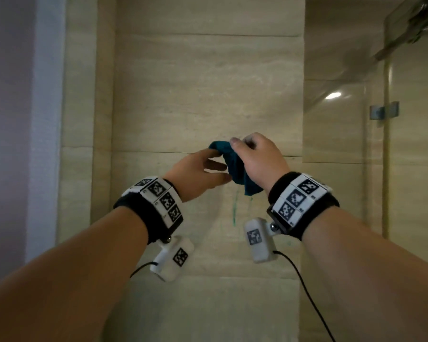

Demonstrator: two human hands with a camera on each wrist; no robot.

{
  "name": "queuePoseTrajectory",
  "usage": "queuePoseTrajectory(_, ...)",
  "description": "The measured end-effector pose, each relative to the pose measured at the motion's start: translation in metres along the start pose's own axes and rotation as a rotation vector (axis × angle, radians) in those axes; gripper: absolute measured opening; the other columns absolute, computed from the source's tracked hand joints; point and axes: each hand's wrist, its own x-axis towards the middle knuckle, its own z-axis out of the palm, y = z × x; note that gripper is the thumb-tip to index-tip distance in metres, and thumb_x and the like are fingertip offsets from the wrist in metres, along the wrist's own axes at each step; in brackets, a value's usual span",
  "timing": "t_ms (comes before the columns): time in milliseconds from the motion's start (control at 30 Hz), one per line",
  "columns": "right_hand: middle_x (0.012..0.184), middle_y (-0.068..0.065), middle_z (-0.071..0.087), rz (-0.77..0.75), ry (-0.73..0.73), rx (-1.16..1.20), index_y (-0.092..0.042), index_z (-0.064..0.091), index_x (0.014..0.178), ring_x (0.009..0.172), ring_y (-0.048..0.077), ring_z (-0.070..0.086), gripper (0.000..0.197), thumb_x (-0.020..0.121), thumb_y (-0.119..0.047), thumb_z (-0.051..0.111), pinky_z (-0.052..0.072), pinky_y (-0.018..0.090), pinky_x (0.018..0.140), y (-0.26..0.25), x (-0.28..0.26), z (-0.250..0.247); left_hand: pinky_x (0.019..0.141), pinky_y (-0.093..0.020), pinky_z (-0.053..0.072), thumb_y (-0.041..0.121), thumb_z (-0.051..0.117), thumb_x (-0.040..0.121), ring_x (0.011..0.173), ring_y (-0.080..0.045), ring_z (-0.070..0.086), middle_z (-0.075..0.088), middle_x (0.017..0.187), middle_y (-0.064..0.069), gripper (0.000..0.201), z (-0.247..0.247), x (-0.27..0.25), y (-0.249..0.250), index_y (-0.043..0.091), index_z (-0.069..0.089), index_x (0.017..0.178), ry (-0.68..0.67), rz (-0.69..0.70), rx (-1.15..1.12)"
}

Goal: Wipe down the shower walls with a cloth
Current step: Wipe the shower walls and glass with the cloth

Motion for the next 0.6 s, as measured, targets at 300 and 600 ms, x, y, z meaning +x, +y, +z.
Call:
queuePoseTrajectory(300, 0.085, 0.004, 0.047, 0.232, -0.224, 0.275, -0.019, 0.044, 0.090, 0.082, 0.028, 0.050, 0.032, 0.077, -0.048, 0.041, 0.041, 0.046, 0.079, -0.047, 0.009, 0.052, 0.109, -0.044, 0.052, 0.026, 0.076, 0.094, 0.118, -0.016, 0.068, 0.073, 0.127, 0.004, 0.035, -0.040, -0.029, 0.005, 0.027, 0.064, 0.127, -0.072, -0.143, -0.290)
queuePoseTrajectory(600, 0.101, 0.002, 0.061, 0.198, -0.247, 0.495, -0.016, 0.064, 0.097, 0.098, 0.023, 0.057, 0.018, 0.091, -0.010, 0.048, 0.046, 0.037, 0.083, -0.075, 0.003, 0.094, 0.071, -0.034, 0.062, 0.026, 0.073, 0.094, 0.079, -0.021, 0.073, 0.075, 0.084, -0.004, 0.010, -0.081, -0.037, -0.016, 0.016, 0.071, 0.093, 0.268, -0.182, 0.173)
